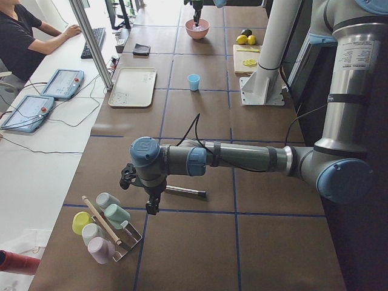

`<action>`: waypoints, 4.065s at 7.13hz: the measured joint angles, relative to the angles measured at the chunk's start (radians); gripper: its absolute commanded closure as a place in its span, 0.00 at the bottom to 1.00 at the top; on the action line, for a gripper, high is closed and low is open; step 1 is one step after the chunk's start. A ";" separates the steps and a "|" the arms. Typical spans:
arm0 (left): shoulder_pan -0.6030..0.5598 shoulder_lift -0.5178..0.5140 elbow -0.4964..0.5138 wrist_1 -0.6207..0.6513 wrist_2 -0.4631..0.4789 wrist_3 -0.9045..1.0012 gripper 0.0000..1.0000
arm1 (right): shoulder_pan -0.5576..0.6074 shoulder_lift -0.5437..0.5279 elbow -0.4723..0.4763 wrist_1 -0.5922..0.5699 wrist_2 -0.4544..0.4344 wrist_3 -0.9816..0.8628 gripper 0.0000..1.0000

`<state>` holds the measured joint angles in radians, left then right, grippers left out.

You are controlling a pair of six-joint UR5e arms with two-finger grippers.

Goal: Mash ice and strawberries in cup
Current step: 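Carry the ice cube with the right gripper over the blue cup and release, then move the open right gripper back toward the pink bowl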

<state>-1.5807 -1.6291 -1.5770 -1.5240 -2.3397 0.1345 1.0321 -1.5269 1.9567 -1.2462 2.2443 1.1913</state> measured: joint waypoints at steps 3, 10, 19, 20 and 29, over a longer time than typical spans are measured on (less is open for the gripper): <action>0.001 0.000 0.008 -0.005 0.000 0.002 0.00 | -0.229 0.285 -0.045 -0.004 -0.087 0.337 1.00; 0.002 0.029 0.000 -0.008 0.000 0.004 0.00 | -0.488 0.638 -0.295 -0.022 -0.320 0.574 0.99; 0.002 0.032 0.001 -0.008 -0.001 0.005 0.00 | -0.497 0.579 -0.217 -0.115 -0.327 0.563 0.26; 0.002 0.033 0.002 -0.008 -0.001 0.005 0.00 | -0.452 0.527 -0.180 -0.120 -0.299 0.525 0.26; 0.002 0.041 -0.003 -0.008 -0.002 0.005 0.00 | 0.067 -0.169 -0.010 -0.215 -0.111 -0.839 0.03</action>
<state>-1.5785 -1.5877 -1.5798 -1.5324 -2.3412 0.1396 1.0996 -1.6957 1.9469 -1.4610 2.1337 0.3527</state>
